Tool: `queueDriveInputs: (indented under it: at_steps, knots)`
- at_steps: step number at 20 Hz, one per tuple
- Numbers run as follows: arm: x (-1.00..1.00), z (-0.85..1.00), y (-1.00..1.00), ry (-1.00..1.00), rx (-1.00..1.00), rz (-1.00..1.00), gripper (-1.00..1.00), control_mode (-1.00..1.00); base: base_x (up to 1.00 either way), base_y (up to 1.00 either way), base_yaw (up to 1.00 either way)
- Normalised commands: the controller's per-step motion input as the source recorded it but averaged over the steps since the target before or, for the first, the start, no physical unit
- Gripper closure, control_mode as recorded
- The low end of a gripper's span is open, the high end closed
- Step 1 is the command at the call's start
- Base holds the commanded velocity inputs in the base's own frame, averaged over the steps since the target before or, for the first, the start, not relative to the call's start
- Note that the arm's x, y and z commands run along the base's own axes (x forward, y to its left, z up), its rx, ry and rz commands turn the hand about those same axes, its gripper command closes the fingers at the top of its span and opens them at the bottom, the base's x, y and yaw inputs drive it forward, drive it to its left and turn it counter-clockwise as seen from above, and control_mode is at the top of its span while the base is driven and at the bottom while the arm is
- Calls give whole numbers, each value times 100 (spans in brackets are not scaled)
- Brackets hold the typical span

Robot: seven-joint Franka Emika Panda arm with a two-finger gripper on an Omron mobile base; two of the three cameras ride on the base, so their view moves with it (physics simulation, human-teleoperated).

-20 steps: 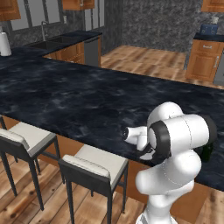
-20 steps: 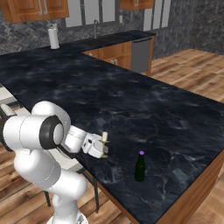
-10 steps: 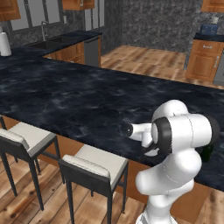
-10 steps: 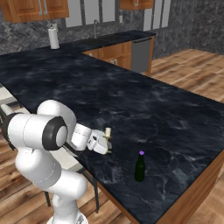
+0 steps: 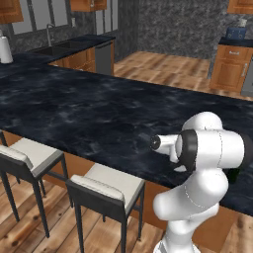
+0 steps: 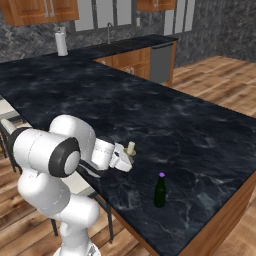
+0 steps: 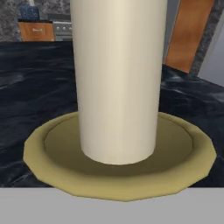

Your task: Get the candle and the beer from the cabinet and move them to the dining counter.

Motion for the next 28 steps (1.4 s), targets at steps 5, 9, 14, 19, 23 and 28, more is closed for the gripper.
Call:
queueDriveInputs:
  at_steps: [5,9,14,19,23,28]
  knots:
    - [0,-52,1,-19,1,-10,100,-100,0,0,0]
    - [-9,-71,9,-15,0,-10,100,-100,0,0,0]
    - [-14,-81,19,-16,0,-12,100,-100,0,0,0]
    - [-15,-71,15,-19,0,-12,100,-100,0,0,0]
    - [-25,-65,12,-22,0,-12,100,-100,0,0,0]
    - [-47,-68,6,-27,0,-14,100,-100,0,0,0]
